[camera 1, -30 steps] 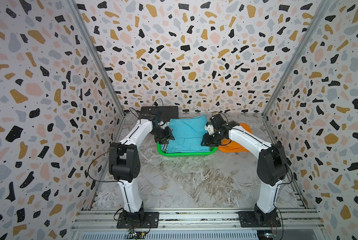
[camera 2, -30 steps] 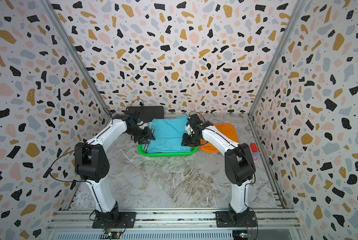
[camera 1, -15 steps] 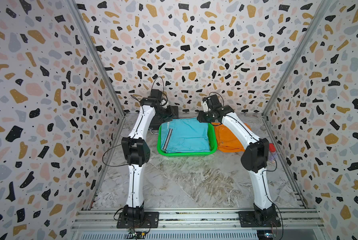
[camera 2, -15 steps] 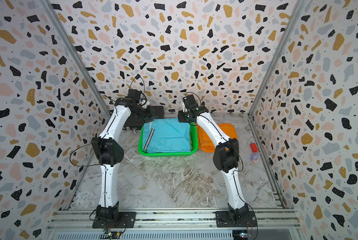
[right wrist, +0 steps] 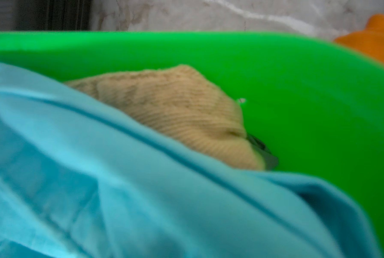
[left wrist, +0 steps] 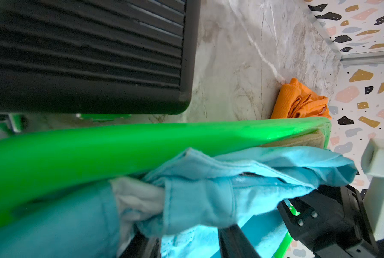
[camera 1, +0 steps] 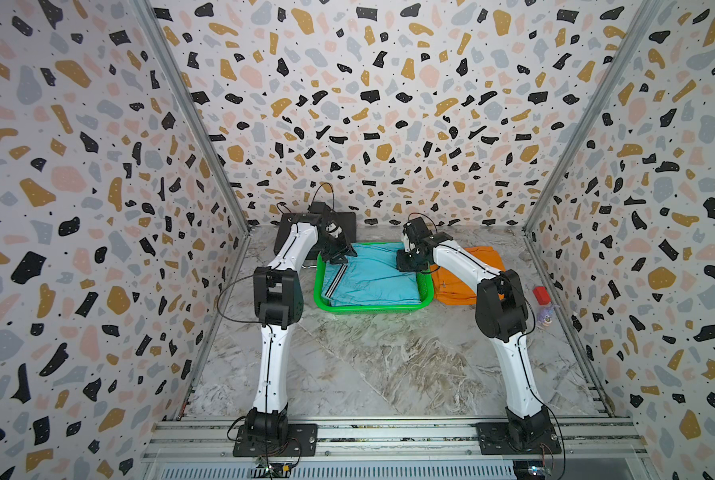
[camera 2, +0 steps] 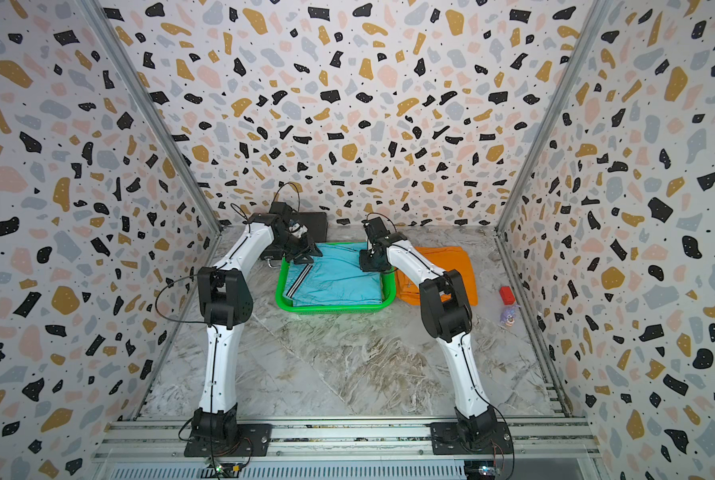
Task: Put the folded long pants in the basket
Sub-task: Place the long pant in the basket.
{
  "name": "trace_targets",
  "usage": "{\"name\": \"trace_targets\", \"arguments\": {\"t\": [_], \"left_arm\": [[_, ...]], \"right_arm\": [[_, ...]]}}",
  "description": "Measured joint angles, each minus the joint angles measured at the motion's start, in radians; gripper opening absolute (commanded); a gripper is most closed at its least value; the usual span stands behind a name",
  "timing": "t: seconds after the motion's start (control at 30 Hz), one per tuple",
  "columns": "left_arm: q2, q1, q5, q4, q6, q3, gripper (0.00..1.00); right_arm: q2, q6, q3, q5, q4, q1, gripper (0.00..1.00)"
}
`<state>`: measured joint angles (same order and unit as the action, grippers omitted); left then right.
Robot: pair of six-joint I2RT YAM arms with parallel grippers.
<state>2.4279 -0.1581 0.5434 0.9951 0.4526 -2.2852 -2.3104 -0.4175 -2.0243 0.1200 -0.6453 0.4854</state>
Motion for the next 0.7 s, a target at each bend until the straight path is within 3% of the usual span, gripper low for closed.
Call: {"name": "trace_targets", "arguments": {"t": [0.1,0.23,0.27,0.3,0.43,0.57,0.7], "left_arm": [[-0.033,0.0,-0.003,-0.004,0.005,0.032,0.55],[-0.127,0.001,-0.015,0.026,0.016,0.071,0.94],[-0.168,0.002,-0.02,0.034,0.015,0.086,1.0],[-0.212,0.003,-0.024,0.039,0.02,0.104,1.0],[-0.484,0.007,-0.03,0.019,0.017,0.246,1.0],[-0.857,0.012,-0.025,-0.097,0.035,0.555,1.0],[-1.094,0.012,0.0,-0.177,0.087,0.811,1.0]], "right_arm": [[0.029,-0.006,0.006,0.006,-0.016,-0.004,0.66],[0.127,-0.047,0.037,0.032,-0.044,-0.026,0.89],[0.169,-0.07,0.058,0.036,-0.038,-0.037,0.95],[0.217,-0.095,0.09,0.043,-0.028,-0.05,1.0],[0.496,-0.265,0.344,0.046,0.058,-0.132,1.0],[0.8,-0.493,0.746,0.035,0.187,-0.24,1.0],[0.932,-0.641,1.041,-0.019,0.2,-0.265,1.0]]}}
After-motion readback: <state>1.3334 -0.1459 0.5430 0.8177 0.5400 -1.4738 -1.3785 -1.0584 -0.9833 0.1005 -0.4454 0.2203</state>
